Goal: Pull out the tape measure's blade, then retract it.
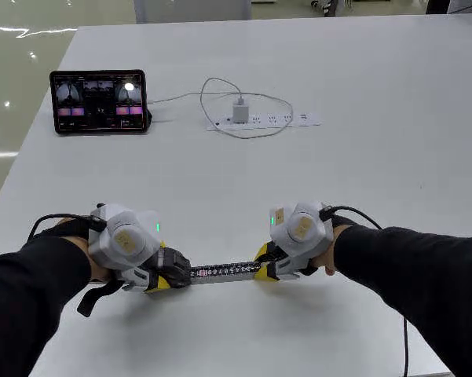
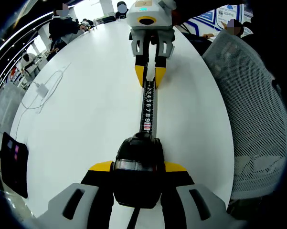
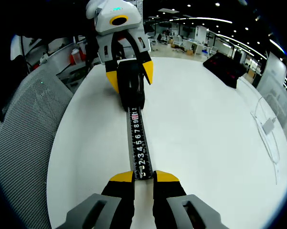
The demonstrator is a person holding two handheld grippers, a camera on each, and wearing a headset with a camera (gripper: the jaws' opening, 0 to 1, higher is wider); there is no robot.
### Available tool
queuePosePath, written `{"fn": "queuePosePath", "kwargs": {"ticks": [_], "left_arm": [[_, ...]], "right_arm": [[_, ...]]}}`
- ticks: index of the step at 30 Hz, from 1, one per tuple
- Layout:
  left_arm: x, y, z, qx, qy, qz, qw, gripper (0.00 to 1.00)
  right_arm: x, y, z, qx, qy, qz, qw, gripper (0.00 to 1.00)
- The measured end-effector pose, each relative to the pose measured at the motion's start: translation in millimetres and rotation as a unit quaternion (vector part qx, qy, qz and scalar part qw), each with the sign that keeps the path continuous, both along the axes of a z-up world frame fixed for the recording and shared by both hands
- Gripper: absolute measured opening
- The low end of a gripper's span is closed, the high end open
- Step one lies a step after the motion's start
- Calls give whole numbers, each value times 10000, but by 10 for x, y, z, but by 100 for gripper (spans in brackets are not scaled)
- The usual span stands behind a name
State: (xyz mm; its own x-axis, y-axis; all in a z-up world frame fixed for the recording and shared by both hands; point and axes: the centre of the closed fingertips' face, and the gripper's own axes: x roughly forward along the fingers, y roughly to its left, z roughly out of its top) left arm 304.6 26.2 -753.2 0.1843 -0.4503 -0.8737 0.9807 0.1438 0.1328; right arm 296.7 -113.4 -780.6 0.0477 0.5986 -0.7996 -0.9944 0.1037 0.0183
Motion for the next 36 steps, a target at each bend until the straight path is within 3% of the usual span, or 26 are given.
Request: {"fn": "queuePosePath", "kwargs": {"ticks": [36], "left_arm": [[-7,-8,0,7,-15,-3,10000,32]], "right_arm": [[-7,-180,2,-67,55,-90,9999,10]]}}
